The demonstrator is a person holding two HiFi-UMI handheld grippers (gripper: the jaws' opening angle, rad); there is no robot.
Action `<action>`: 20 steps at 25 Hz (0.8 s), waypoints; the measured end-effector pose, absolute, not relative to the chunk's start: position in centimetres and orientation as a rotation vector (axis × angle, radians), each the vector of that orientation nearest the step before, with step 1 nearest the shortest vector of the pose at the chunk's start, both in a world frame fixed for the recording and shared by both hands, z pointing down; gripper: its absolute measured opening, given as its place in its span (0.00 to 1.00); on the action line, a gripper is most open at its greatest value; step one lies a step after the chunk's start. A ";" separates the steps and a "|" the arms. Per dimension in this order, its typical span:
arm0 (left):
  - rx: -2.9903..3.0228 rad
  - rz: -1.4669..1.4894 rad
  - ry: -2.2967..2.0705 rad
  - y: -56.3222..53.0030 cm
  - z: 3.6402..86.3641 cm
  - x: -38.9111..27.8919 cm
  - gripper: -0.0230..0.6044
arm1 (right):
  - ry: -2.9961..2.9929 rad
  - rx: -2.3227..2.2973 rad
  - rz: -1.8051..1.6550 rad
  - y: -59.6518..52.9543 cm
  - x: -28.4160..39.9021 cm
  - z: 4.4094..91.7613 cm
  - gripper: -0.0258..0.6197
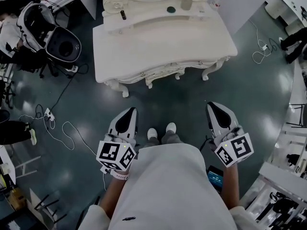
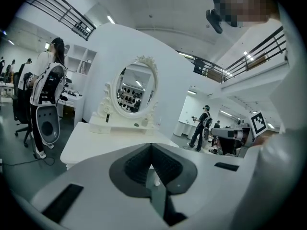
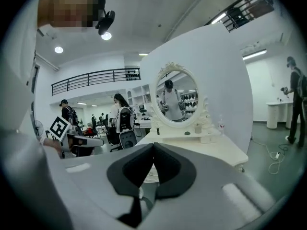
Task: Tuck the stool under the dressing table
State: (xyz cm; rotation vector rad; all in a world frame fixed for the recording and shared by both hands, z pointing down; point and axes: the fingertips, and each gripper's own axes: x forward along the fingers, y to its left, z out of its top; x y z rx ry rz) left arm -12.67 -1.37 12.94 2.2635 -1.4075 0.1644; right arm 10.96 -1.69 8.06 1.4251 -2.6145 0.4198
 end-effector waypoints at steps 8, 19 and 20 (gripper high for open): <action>2.314 0.180 -1.392 -1.7 11.4 -12.5 0.05 | -2.587 1.504 0.344 0.4 12.2 6.5 0.06; 2.374 0.165 -1.338 -1.6 10.6 -10.7 0.05 | -2.598 1.520 0.283 0.9 11.4 5.7 0.06; 2.379 0.160 -1.332 -1.6 10.5 -10.4 0.05 | -2.593 1.508 0.276 0.8 11.2 5.9 0.06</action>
